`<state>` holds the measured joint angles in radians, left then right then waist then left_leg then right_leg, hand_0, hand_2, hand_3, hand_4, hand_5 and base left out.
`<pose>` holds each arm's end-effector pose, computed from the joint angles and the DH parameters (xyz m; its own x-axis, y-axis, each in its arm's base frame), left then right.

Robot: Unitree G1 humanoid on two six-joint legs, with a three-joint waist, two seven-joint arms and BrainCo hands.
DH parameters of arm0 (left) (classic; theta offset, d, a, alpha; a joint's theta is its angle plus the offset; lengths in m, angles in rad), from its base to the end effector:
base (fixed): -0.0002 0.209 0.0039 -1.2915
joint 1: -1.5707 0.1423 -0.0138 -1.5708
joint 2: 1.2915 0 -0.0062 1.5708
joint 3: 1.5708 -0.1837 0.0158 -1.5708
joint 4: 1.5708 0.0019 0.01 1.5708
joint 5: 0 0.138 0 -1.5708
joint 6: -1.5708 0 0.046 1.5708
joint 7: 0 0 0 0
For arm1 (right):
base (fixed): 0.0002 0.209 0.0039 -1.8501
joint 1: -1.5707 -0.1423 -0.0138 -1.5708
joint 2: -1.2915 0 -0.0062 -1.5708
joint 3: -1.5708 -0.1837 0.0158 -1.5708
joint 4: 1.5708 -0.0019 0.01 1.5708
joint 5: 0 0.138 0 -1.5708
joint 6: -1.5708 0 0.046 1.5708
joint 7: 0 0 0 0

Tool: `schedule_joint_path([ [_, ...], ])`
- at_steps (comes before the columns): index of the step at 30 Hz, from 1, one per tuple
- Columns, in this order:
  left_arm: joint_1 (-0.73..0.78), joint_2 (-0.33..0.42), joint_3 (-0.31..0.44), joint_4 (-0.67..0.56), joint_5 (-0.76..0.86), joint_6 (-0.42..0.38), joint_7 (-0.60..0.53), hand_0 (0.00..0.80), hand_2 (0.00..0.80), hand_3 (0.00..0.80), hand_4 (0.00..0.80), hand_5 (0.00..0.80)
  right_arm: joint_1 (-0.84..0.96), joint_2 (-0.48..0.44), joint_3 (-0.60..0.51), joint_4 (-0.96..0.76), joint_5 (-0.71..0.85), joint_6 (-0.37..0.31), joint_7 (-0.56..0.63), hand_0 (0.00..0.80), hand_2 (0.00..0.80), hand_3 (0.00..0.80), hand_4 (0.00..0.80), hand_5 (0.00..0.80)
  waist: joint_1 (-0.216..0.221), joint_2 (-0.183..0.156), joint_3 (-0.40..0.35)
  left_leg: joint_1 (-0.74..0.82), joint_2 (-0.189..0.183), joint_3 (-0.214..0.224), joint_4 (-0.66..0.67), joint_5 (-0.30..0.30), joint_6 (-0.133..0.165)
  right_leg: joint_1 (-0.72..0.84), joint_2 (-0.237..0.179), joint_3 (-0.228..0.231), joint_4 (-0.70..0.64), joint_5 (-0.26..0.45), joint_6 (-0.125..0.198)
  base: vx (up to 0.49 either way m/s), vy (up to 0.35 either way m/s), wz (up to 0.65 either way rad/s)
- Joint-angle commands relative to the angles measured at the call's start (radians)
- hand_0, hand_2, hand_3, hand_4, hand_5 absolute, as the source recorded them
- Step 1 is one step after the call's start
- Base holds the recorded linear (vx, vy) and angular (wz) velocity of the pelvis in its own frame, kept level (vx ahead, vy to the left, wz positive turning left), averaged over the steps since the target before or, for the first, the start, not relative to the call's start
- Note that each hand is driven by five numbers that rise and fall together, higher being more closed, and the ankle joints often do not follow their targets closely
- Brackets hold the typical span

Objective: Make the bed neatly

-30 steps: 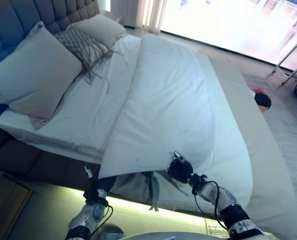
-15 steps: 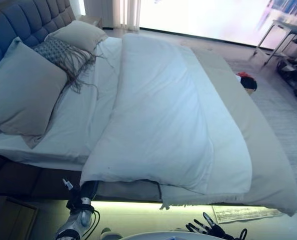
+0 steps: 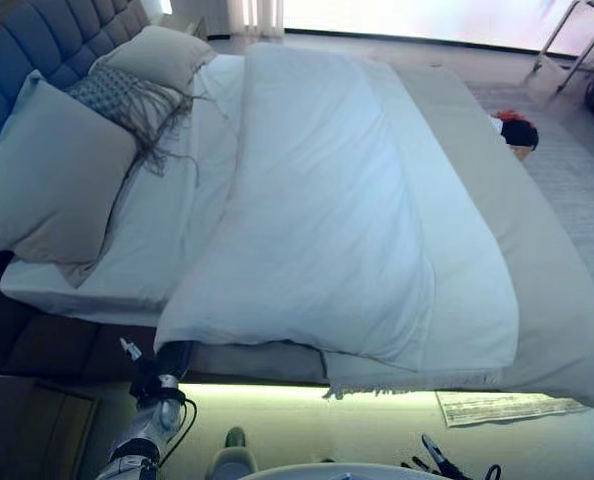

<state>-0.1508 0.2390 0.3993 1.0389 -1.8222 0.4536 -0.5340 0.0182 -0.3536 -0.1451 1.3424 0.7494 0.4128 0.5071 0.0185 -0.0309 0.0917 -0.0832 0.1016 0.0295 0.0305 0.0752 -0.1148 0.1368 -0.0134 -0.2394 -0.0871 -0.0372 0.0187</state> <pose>0.1574 0.2449 -0.0706 0.9661 0.1735 -0.1912 -0.1194 -0.3565 -0.9266 0.0319 -0.2674 -0.1073 0.3220 0.2515 -0.9127 0.6952 0.5916 0.4083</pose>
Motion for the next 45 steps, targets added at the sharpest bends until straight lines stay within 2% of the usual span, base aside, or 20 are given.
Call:
schedule_joint_path([
  [1, -0.012, 0.246, 0.193, -0.134, -0.15, -0.114, -0.16, 0.0, 0.0, 0.0, 0.0, 0.0, -0.005, -0.029, 0.027, 0.02, 0.023, -0.011, -0.036, 0.0, 0.0, 0.0, 0.0, 0.0, 0.102, 0.026, -0.018, -0.125, -0.124, 0.047, -0.062, 0.06, -0.005, 0.039, 0.022, 0.011, 0.073, -0.104, 0.006, -0.247, -0.002, 0.1],
  [3, -0.029, 0.242, 0.19, -0.142, -0.15, -0.146, -0.168, 0.0, 0.0, 0.0, 0.0, 0.0, -0.019, -0.026, 0.036, 0.007, 0.057, -0.014, -0.054, 0.0, 0.0, 0.0, 0.0, 0.0, 0.093, 0.02, -0.014, -0.117, -0.094, 0.085, -0.013, 0.035, -0.012, 0.035, -0.001, -0.029, 0.072, -0.1, 0.006, -0.229, 0.024, 0.19],
  [5, -0.055, 0.225, 0.191, -0.147, -0.15, -0.23, -0.16, 0.0, 0.0, 0.0, 0.0, 0.0, -0.032, -0.016, 0.041, -0.009, 0.096, -0.008, -0.057, 0.0, 0.0, 0.0, 0.0, 0.0, 0.073, 0.007, -0.013, -0.095, -0.044, 0.134, 0.072, -0.003, -0.015, 0.015, -0.036, -0.074, 0.083, -0.088, 0.007, -0.233, 0.074, 0.4],
  [7, -0.06, 0.208, 0.206, -0.164, -0.15, -0.301, -0.122, 0.0, 0.0, 0.0, 0.0, 0.0, -0.039, -0.004, 0.047, -0.023, 0.116, -0.006, -0.062, 0.0, 0.0, 0.0, 0.0, 0.0, 0.059, 0.002, -0.015, -0.05, -0.008, 0.138, 0.103, -0.03, -0.016, 0.0, -0.062, -0.103, 0.097, -0.083, 0.012, -0.174, 0.11, 0.42],
  [9, -0.049, 0.212, 0.233, -0.154, -0.15, -0.335, -0.079, 0.0, 0.0, 0.0, 0.0, 0.0, -0.038, -0.003, 0.044, -0.037, 0.136, -0.003, -0.059, 0.0, 0.0, 0.0, 0.0, 0.0, 0.043, 0.0, -0.021, -0.004, 0.041, 0.136, 0.142, -0.015, -0.033, -0.007, -0.081, -0.116, 0.1, -0.078, 0.013, -0.128, 0.14, -0.01],
  [12, -0.017, 0.242, 0.273, -0.107, -0.15, -0.332, -0.084, 0.0, 0.0, 0.0, 0.0, 0.0, -0.033, -0.024, 0.016, -0.033, 0.13, 0.003, -0.055, 0.0, 0.0, 0.0, 0.0, 0.0, 0.031, 0.008, -0.03, 0.045, 0.095, 0.111, 0.156, 0.024, -0.061, -0.008, -0.094, -0.122, 0.105, -0.077, 0.017, -0.068, 0.196, -0.31],
  [13, -0.007, 0.258, 0.287, -0.092, -0.15, -0.329, -0.086, 0.0, 0.0, 0.0, 0.0, 0.0, -0.03, -0.03, 0.004, -0.028, 0.119, 0.002, -0.051, 0.0, 0.0, 0.0, 0.0, 0.0, 0.025, 0.015, -0.035, 0.072, 0.102, 0.108, 0.134, 0.028, -0.065, -0.013, -0.097, -0.124, 0.109, -0.075, 0.022, -0.043, 0.269, 0.01],
  [16, 0.024, 0.328, 0.339, -0.052, -0.15, -0.322, -0.072, 0.0, 0.0, 0.0, 0.0, 0.0, -0.012, -0.057, -0.04, -0.009, 0.099, -0.008, -0.055, 0.0, 0.0, 0.0, 0.0, 0.0, 0.013, 0.051, -0.051, 0.147, 0.087, 0.13, 0.026, -0.011, -0.063, -0.024, -0.116, -0.132, 0.112, -0.064, 0.049, -0.05, 0.27, -0.03],
  [20, 0.043, 0.429, 0.38, 0.003, -0.15, -0.29, -0.08, 0.0, 0.0, 0.0, 0.0, 0.0, 0.0, -0.086, -0.074, 0.027, 0.075, -0.014, -0.041, 0.0, 0.0, 0.0, 0.0, 0.0, 0.012, 0.075, -0.059, 0.183, 0.066, 0.144, -0.031, -0.035, -0.06, -0.016, -0.13, -0.137, 0.08, -0.032, 0.073, -0.038, 0.222, 0.03],
  [22, 0.047, 0.5, 0.4, 0.032, -0.15, -0.267, -0.069, 0.0, 0.0, 0.0, 0.0, 0.0, 0.005, -0.096, -0.079, 0.035, 0.065, -0.015, -0.029, 0.0, 0.0, 0.0, 0.0, 0.0, 0.016, 0.082, -0.063, 0.187, 0.05, 0.147, -0.043, -0.052, -0.052, -0.014, -0.135, -0.139, 0.065, -0.016, 0.085, -0.055, 0.203, 0.02],
  [26, 0.041, 0.594, 0.425, 0.073, -0.15, -0.259, -0.027, 0.0, 0.0, 0.0, 0.0, 0.0, 0.0, -0.099, -0.062, 0.036, 0.058, -0.013, -0.009, 0.0, 0.0, 0.0, 0.0, 0.0, 0.026, 0.081, -0.068, 0.189, 0.017, 0.146, -0.055, -0.101, -0.028, -0.016, -0.15, -0.139, 0.045, 0.007, 0.102, -0.082, 0.178, -0.03],
  [29, 0.027, 0.619, 0.427, 0.108, -0.15, -0.258, -0.015, 0.0, 0.0, 0.0, 0.0, 0.0, -0.007, -0.098, -0.048, 0.037, 0.064, -0.019, -0.016, 0.0, 0.0, 0.0, 0.0, 0.0, 0.034, 0.077, -0.072, 0.192, 0.0, 0.151, -0.067, -0.123, -0.015, -0.013, -0.157, -0.145, 0.031, 0.02, 0.112, -0.094, 0.132, -0.04],
  [32, 0.052, 0.589, 0.43, 0.116, -0.15, -0.235, 0.02, 0.0, 0.0, 0.0, 0.0, 0.0, -0.011, -0.093, -0.049, 0.032, 0.043, -0.014, -0.02, 0.0, 0.0, 0.0, 0.0, 0.0, 0.047, 0.071, -0.072, 0.19, -0.013, 0.139, -0.076, -0.131, -0.005, -0.013, -0.158, -0.149, 0.025, 0.023, 0.117, -0.09, 0.108, -0.01],
  [33, 0.068, 0.56, 0.418, 0.119, -0.15, -0.196, 0.012, 0.0, 0.0, 0.0, 0.0, 0.0, -0.011, -0.089, -0.046, 0.026, 0.036, -0.014, -0.02, 0.0, 0.0, 0.0, 0.0, 0.0, 0.048, 0.066, -0.068, 0.19, -0.017, 0.139, -0.072, -0.136, 0.001, -0.016, -0.159, -0.149, 0.029, 0.022, 0.116, -0.064, 0.112, -0.01],
  [35, 0.08, 0.506, 0.395, 0.122, -0.15, -0.166, 0.003, 0.0, 0.0, 0.0, 0.0, 0.0, -0.011, -0.085, -0.044, 0.019, 0.019, -0.017, -0.015, 0.0, 0.0, 0.0, 0.0, 0.0, 0.049, 0.059, -0.061, 0.18, -0.02, 0.142, -0.046, -0.149, 0.006, -0.023, -0.164, -0.147, 0.041, 0.017, 0.114, -0.06, 0.103, 0.0],
  [39, 0.089, 0.356, 0.31, 0.104, -0.15, -0.115, 0.001, 0.0, 0.0, 0.0, 0.0, 0.0, -0.029, -0.067, -0.035, -0.01, 0.017, -0.033, -0.014, 0.0, 0.0, 0.0, 0.0, 0.0, 0.06, 0.032, -0.021, 0.125, -0.03, 0.139, 0.032, -0.18, 0.017, -0.054, -0.179, -0.142, 0.075, 0.01, 0.112, -0.079, 0.093, 0.04],
  [42, 0.069, 0.293, 0.225, 0.085, -0.15, -0.087, 0.027, 0.0, 0.0, 0.0, 0.0, 0.0, -0.048, -0.054, -0.017, -0.035, 0.043, -0.054, -0.012, 0.0, 0.0, 0.0, 0.0, 0.0, 0.062, 0.016, 0.019, 0.071, -0.036, 0.142, 0.089, -0.2, 0.028, -0.101, -0.193, -0.129, 0.102, 0.016, 0.117, -0.132, 0.093, 0.11],
  [45, 0.008, 0.254, 0.148, 0.071, -0.132, -0.097, 0.041, 0.0, 0.0, 0.0, 0.0, 0.0, -0.096, -0.029, 0.013, -0.059, 0.081, -0.086, 0.002, 0.0, 0.0, 0.0, 0.0, 0.0, 0.063, 0.002, 0.095, -0.007, -0.026, 0.154, 0.158, -0.212, 0.04, -0.204, -0.231, -0.13, 0.209, 0.018, 0.117, -0.305, 0.063, 0.14],
])
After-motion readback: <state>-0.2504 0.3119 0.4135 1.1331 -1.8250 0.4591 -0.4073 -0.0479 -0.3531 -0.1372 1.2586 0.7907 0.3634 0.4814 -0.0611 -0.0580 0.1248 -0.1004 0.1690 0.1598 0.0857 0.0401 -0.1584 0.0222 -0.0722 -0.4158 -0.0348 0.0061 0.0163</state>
